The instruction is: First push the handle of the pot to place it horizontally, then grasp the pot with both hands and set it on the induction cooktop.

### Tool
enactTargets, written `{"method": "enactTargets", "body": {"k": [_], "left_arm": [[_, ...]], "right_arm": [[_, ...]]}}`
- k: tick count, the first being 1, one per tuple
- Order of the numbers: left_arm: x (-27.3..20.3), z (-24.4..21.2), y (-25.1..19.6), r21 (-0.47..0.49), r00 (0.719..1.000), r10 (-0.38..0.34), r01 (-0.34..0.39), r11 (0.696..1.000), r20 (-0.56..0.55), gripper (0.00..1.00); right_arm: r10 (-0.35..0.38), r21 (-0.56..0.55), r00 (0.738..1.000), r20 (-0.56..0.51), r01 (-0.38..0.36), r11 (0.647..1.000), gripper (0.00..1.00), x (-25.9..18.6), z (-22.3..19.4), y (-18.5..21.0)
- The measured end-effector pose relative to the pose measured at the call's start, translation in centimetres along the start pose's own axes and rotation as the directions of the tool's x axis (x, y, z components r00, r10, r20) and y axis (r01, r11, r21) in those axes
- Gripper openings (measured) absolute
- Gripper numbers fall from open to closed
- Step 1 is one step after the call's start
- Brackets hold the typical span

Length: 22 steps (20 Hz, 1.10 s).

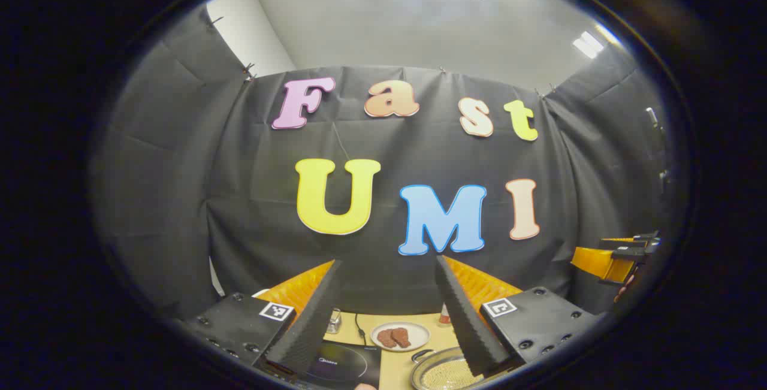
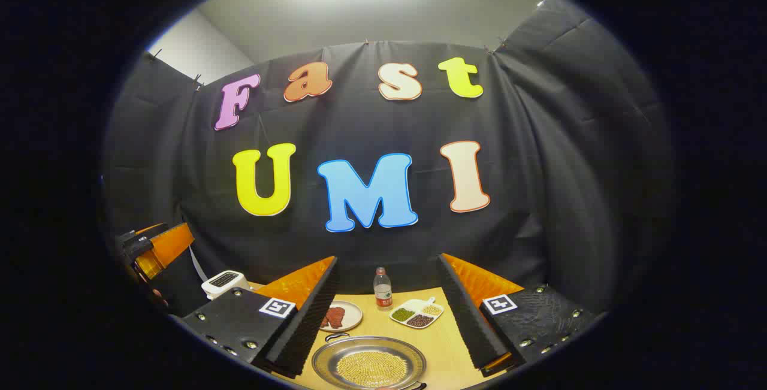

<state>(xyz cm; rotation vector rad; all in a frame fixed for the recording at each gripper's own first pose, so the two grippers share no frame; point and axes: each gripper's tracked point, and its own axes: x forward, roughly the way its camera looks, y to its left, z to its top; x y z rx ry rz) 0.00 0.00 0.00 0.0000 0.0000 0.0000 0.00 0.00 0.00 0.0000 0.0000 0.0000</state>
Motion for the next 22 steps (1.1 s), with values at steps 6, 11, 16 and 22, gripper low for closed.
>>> {"method": "enactTargets", "body": {"k": [6,11,16,22], "left_arm": [[1.1,-0.1,0.6,-0.002,0.999,-0.038,0.038,0.999,0.015,0.94],[1.8,-0.5,1.6,-0.007,0.999,-0.033,0.033,0.999,0.012,1.0],[1.3,-1.0,1.7,-0.005,1.0,-0.025,0.025,1.0,0.003,1.0],[0.3,-2.9,1.2,0.013,0.999,-0.031,0.031,0.999,-0.028,1.0]], "right_arm": [[-0.03,0.0,1.0,-0.003,0.03,1.0,0.98,0.5,-0.6,0.7],[-0.027,-0.017,0.999,-0.022,0.027,0.999,0.98,0.7,-1.5,1.3],[-0.009,-0.03,0.999,-0.041,0.008,1.0,0.98,0.8,-2.4,1.7],[0.014,-0.038,0.997,-0.079,-0.017,0.999,0.98,0.9,-4.6,1.7]]}}
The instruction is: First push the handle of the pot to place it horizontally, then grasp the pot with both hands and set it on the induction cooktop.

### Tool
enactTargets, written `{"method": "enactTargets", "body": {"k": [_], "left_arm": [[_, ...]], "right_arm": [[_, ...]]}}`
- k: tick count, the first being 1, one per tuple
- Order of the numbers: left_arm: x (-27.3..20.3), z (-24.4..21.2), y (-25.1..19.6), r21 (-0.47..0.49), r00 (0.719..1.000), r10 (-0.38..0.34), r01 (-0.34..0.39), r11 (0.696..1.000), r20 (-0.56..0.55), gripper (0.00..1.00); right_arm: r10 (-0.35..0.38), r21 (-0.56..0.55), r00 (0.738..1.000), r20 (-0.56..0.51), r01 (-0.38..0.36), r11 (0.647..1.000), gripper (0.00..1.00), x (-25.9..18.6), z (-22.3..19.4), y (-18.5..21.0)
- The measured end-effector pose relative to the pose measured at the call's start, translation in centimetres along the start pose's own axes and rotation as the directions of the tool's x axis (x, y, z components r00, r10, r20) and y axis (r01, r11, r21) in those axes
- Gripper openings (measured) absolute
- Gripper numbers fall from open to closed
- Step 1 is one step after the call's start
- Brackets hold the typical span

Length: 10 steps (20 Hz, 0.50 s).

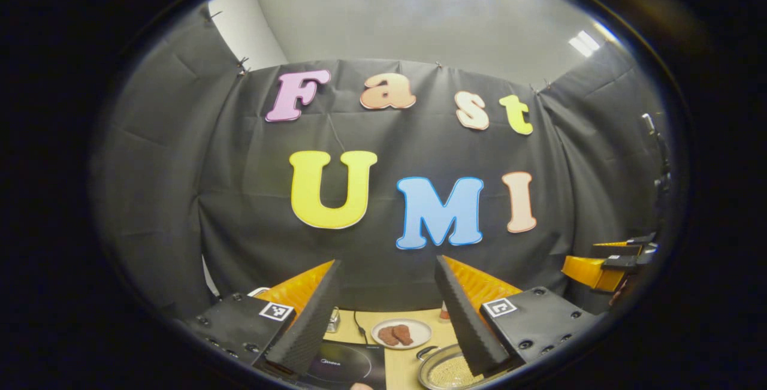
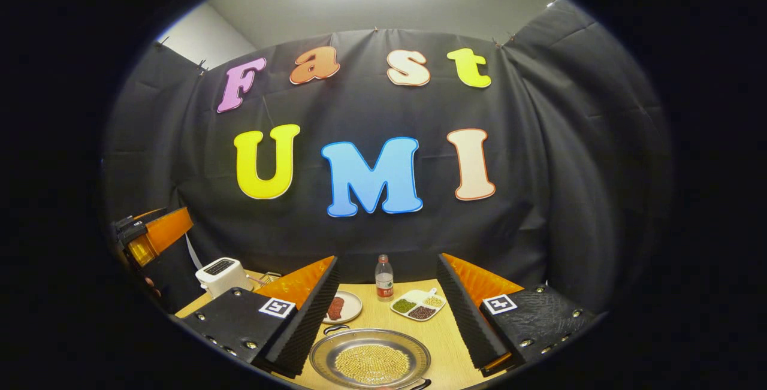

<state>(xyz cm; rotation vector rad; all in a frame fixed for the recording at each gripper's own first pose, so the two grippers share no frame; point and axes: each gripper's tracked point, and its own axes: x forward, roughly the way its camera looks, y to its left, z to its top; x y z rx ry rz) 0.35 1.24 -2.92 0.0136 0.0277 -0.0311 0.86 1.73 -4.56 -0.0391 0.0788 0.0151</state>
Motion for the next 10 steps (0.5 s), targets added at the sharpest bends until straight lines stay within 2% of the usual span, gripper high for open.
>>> {"method": "enactTargets", "body": {"k": [6,10], "left_arm": [[-1.6,-2.9,-0.1,0.003,0.999,-0.014,0.015,1.0,-0.049,0.99],[-2.8,-4.7,-0.4,0.013,0.996,-0.025,0.027,1.0,-0.086,1.0]], "right_arm": [[0.033,-0.006,0.993,-0.11,-0.034,0.999,0.98,0.3,-5.2,0.2],[0.075,0.019,0.961,-0.268,-0.072,0.997,0.98,-0.1,-10.7,0.8]]}}
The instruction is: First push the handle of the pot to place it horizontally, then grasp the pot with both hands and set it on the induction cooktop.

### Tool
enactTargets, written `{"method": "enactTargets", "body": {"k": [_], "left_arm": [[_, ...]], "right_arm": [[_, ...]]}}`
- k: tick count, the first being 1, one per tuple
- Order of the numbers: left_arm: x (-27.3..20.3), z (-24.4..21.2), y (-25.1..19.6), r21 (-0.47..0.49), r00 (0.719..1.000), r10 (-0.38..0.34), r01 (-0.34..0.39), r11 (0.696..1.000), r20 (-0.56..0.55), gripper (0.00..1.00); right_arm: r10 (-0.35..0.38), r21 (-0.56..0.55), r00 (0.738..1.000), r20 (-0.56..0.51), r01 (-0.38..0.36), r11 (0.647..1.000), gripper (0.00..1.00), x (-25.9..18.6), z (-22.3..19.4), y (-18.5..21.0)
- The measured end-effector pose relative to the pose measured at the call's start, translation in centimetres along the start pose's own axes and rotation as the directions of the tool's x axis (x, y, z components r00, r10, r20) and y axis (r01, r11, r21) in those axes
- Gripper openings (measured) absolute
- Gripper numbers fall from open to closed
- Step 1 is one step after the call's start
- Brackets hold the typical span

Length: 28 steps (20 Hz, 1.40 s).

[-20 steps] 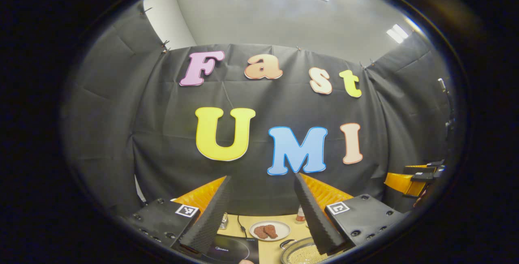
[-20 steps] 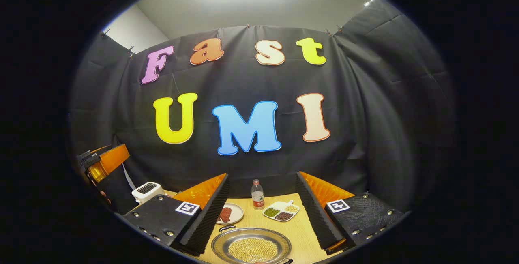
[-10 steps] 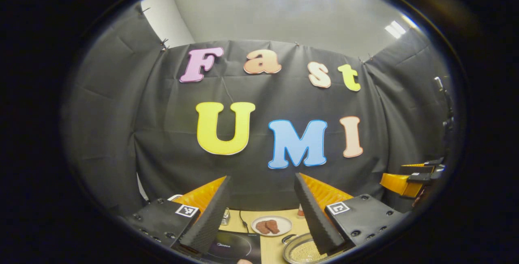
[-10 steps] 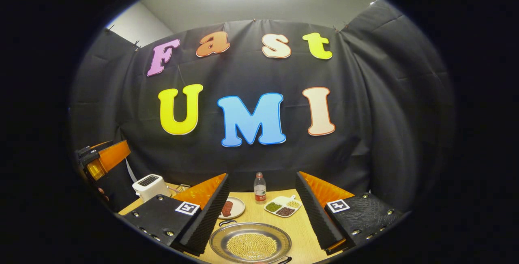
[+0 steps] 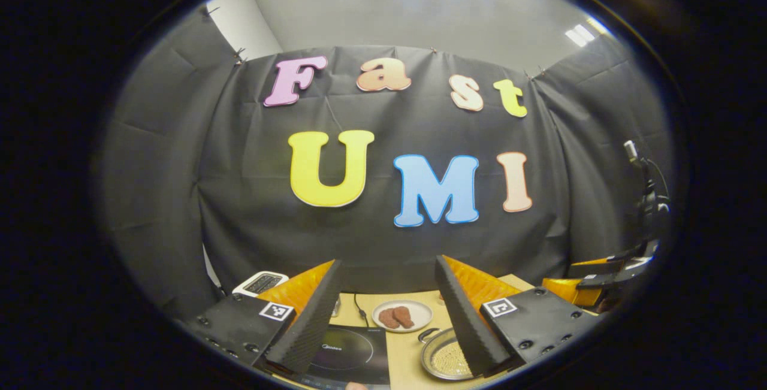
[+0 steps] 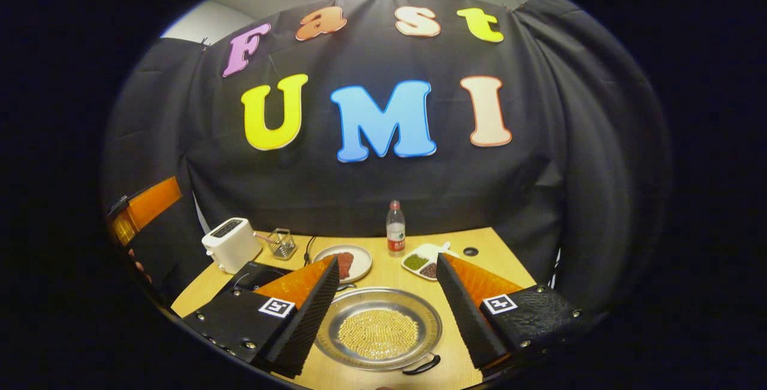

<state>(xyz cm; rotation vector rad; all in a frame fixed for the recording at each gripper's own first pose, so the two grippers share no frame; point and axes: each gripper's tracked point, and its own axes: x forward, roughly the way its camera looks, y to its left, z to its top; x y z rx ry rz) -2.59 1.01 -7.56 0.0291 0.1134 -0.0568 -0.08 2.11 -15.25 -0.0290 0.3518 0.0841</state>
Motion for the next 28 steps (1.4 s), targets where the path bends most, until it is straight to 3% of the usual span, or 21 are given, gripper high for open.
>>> {"method": "enactTargets", "body": {"k": [5,7,10,12,13,14,16,19,22,25,28], "left_arm": [[-0.5,-0.9,0.3,0.022,1.0,-0.003,0.004,1.0,-0.022,0.99],[-0.6,-1.1,0.4,0.016,1.0,-0.001,0.002,1.0,-0.029,0.99],[-0.6,-1.6,0.5,0.012,0.999,0.0,0.0,1.0,-0.04,0.99],[-0.8,-1.7,0.5,0.013,0.999,0.0,0.0,1.0,-0.045,0.99],[-0.8,-1.8,0.5,0.013,0.999,0.0,0.001,1.0,-0.048,0.99],[-0.7,-1.8,0.5,0.014,0.999,0.001,0.0,1.0,-0.052,0.99],[-0.9,-2.0,0.7,0.016,0.999,0.005,-0.004,1.0,-0.054,0.99],[-1.1,-2.4,0.8,0.018,0.998,0.009,-0.008,1.0,-0.064,0.99],[-1.3,-2.5,0.9,0.014,0.998,0.015,-0.015,1.0,-0.068,0.99],[-1.6,-2.6,1.1,0.017,0.997,0.024,-0.023,1.0,-0.072,0.99],[-1.7,-3.1,1.2,0.018,0.996,0.03,-0.029,0.999,-0.078,0.99]], "right_arm": [[0.024,0.018,0.986,-0.162,-0.021,1.0,0.98,0.8,-5.8,0.1],[0.014,0.024,0.977,-0.215,-0.009,1.0,0.84,0.8,-8.0,0.0],[-0.013,0.009,0.953,-0.304,0.016,1.0,0.56,1.3,-11.4,-0.6],[-0.015,-0.001,0.923,-0.385,0.016,1.0,0.46,0.5,-13.7,-0.9],[-0.04,-0.001,0.909,-0.414,0.043,0.999,0.46,0.2,-14.7,-1.4],[-0.022,0.014,0.902,-0.43,0.031,0.999,0.12,-0.4,-15.3,-1.2],[-0.009,0.013,0.886,-0.464,0.017,1.0,0.17,0.8,-17.9,-1.1],[0.032,0.018,0.852,-0.523,-0.027,0.999,0.06,-0.1,-20.1,-0.4],[0.045,0.001,0.814,-0.579,-0.055,0.999,0.07,-0.6,-22.0,-0.1],[0.048,0.007,0.771,-0.635,-0.056,0.998,0.08,-1.2,-23.6,-0.3],[0.05,0.039,0.748,-0.662,-0.032,0.999,0.07,-1.1,-25.0,-0.4]]}}
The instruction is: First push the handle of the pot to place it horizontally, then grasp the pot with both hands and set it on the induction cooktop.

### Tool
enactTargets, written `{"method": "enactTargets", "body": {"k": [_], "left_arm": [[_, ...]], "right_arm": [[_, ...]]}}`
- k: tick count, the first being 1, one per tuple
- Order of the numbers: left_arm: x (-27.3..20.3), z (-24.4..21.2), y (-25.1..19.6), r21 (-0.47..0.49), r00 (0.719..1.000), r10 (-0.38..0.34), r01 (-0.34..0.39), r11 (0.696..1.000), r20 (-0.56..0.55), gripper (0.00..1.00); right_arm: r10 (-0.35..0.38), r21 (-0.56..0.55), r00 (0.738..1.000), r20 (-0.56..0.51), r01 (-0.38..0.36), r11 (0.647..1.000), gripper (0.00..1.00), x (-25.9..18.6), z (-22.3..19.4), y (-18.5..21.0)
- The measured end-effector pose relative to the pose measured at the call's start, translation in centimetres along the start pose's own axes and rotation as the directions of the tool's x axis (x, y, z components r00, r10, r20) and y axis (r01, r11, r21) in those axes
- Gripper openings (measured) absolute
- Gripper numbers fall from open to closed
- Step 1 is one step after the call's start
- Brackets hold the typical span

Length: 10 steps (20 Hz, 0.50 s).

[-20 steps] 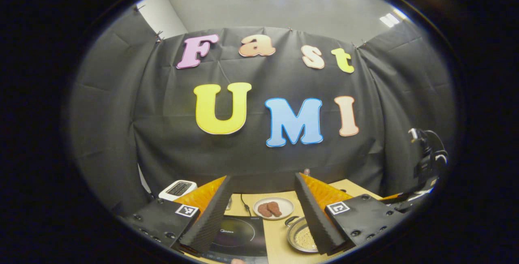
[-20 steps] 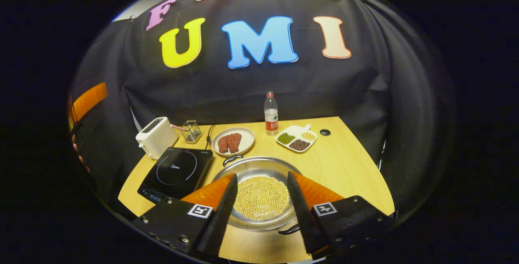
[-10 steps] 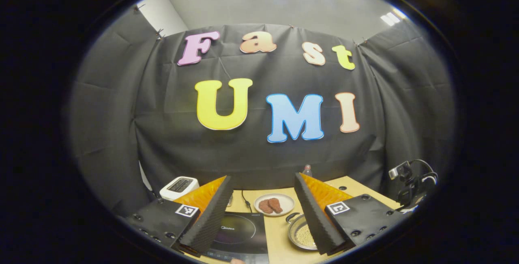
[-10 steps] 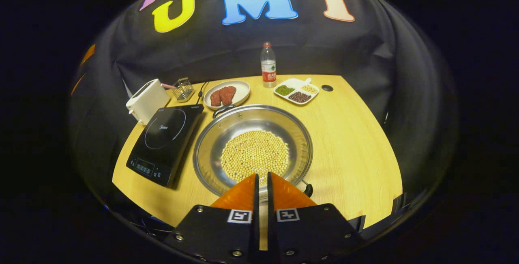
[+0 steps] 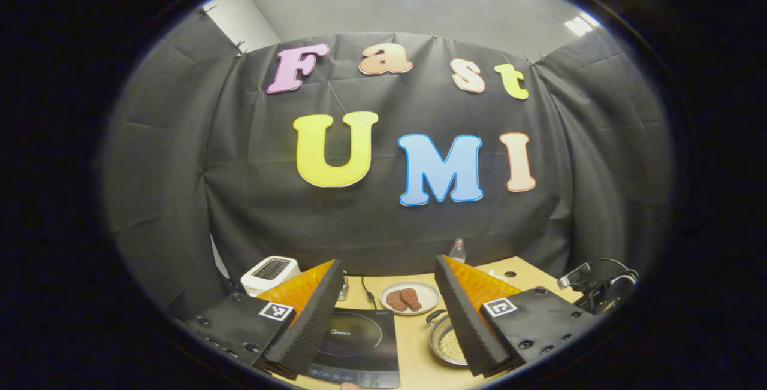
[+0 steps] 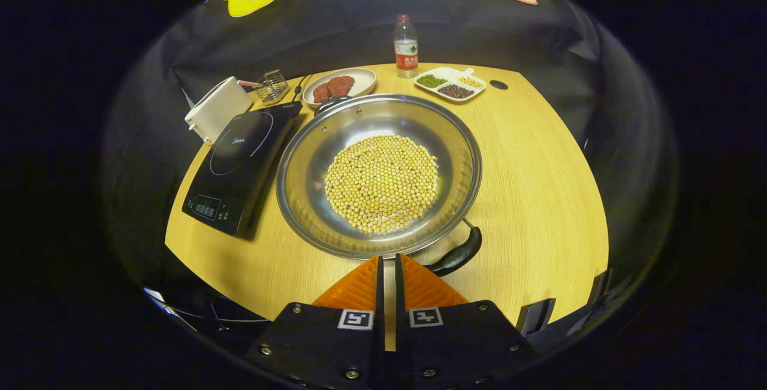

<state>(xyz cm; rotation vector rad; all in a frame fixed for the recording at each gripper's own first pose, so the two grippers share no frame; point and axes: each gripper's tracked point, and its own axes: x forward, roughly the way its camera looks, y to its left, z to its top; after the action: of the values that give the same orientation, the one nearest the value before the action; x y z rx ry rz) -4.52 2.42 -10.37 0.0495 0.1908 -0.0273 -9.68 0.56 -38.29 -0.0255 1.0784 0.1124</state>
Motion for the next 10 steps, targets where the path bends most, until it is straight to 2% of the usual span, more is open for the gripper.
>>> {"method": "enactTargets", "body": {"k": [6,10], "left_arm": [[-0.4,-0.7,0.4,0.001,1.0,0.015,-0.015,1.0,-0.017,0.99],[-0.2,-0.7,0.2,0.003,1.0,0.018,-0.018,1.0,-0.02,0.99]], "right_arm": [[-0.026,0.035,0.998,-0.057,0.028,0.999,0.07,1.5,-1.3,-1.6],[0.013,0.068,0.997,-0.076,-0.008,0.998,0.07,2.1,-1.9,-1.2]]}}
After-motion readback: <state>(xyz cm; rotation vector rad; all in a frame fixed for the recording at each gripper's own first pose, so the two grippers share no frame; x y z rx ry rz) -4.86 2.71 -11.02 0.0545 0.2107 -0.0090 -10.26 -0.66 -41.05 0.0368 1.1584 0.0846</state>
